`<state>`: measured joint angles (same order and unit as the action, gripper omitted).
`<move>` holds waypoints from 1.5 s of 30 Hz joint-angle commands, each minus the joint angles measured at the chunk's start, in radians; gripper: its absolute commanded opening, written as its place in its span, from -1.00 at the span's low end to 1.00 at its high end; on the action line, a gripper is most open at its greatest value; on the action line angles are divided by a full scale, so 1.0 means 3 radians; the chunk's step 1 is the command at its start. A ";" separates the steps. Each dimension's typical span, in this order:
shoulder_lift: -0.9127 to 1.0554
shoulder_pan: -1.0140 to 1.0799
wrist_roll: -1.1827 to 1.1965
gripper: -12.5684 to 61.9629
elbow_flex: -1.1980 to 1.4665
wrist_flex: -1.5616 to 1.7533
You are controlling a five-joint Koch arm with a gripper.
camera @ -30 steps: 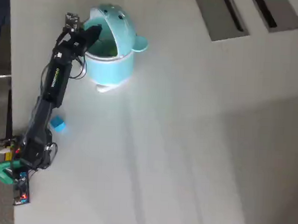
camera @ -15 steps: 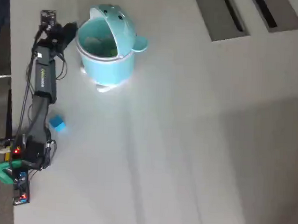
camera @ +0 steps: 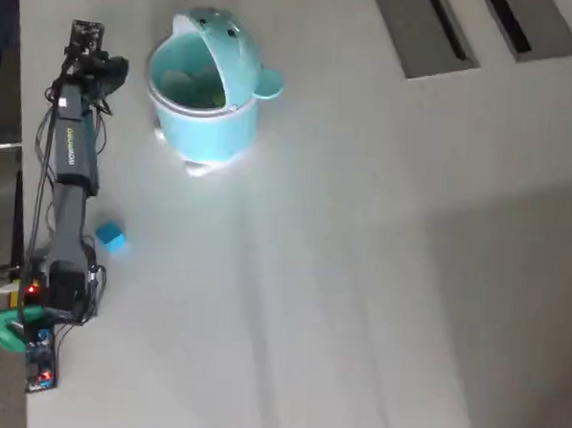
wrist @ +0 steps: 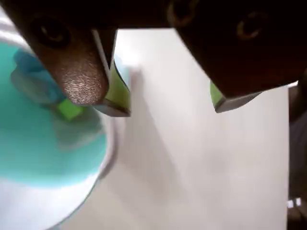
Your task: Grasp RGB lego blocks and put them in the bin one by one.
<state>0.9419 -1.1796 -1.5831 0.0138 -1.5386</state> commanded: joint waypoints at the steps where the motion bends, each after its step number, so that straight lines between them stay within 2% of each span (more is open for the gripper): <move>1: 0.0506 -0.0066 0.0031 0.11 0.0194 0.0010; 7: 0.1258 -0.0138 0.0026 0.11 0.1560 0.0066; 12: 0.1386 -0.0169 -0.0015 0.12 0.1969 0.0148; 18: 0.1856 -0.0235 -0.0015 0.12 0.3180 0.0440; 24: 0.1974 -0.0164 -0.0015 0.12 0.3809 0.1074; 31: 0.2424 0.0026 -0.0112 0.12 0.5016 0.1575; 45: 0.3329 0.0455 -0.0291 0.13 0.6617 0.1733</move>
<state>1.8945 -1.0508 -1.6628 2.0233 -1.0446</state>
